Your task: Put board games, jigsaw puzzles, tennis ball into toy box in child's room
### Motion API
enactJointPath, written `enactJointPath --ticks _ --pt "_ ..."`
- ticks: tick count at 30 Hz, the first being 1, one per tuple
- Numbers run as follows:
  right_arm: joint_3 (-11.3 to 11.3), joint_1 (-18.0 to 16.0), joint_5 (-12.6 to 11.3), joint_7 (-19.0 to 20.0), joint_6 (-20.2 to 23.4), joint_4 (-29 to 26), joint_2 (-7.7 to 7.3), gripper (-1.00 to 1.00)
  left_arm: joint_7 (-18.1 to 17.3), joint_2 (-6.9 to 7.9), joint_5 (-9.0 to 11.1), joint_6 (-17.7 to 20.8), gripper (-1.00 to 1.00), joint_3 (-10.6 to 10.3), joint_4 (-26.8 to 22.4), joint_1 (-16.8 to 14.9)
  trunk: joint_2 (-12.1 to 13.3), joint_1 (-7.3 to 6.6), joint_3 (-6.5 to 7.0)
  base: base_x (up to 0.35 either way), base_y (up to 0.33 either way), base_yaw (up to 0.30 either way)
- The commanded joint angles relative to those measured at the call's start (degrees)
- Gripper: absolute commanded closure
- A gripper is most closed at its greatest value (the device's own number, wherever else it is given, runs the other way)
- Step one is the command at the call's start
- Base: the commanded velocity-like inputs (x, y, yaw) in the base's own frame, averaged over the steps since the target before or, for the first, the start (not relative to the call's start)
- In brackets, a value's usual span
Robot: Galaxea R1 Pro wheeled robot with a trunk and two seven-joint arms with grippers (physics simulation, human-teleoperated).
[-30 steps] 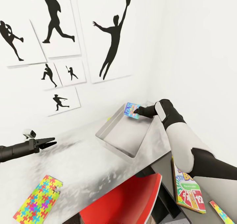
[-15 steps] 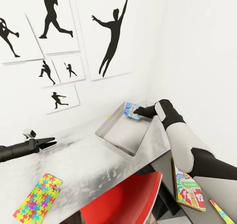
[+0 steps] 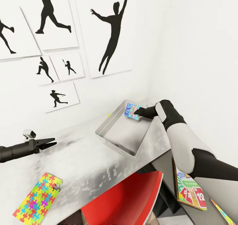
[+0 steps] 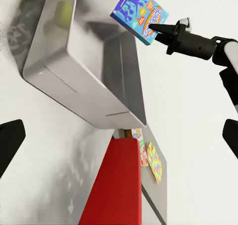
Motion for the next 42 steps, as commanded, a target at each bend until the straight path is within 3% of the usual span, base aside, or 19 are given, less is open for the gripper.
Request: enactJointPath --ticks 1,19,30,42 --pt "-0.3 -0.1 -0.2 -0.1 0.3 0.0 0.07 1.00 -0.2 0.02 0.0 0.6 -1.00 0.0 0.0 0.0 -0.1 0.03 -0.20 0.000 0.000 0.000" --pt "-0.2 -0.1 -0.2 -0.1 0.5 -0.2 0.95 1.00 -0.2 0.08 0.0 0.6 -1.00 0.0 0.0 -0.1 -0.1 0.03 -1.22 0.000 0.000 0.000" --pt "-0.1 -0.1 -0.2 0.0 2.1 -0.2 0.41 1.00 -0.2 0.10 0.0 0.6 -1.00 0.0 0.0 -0.1 -0.1 0.03 -1.30 0.000 0.000 0.000" --pt "-0.1 -0.2 -0.2 -0.1 2.8 -0.2 0.21 1.00 -0.2 0.07 0.0 0.7 -1.00 0.0 0.0 -0.1 -0.1 0.03 -2.32 0.000 0.000 0.000"
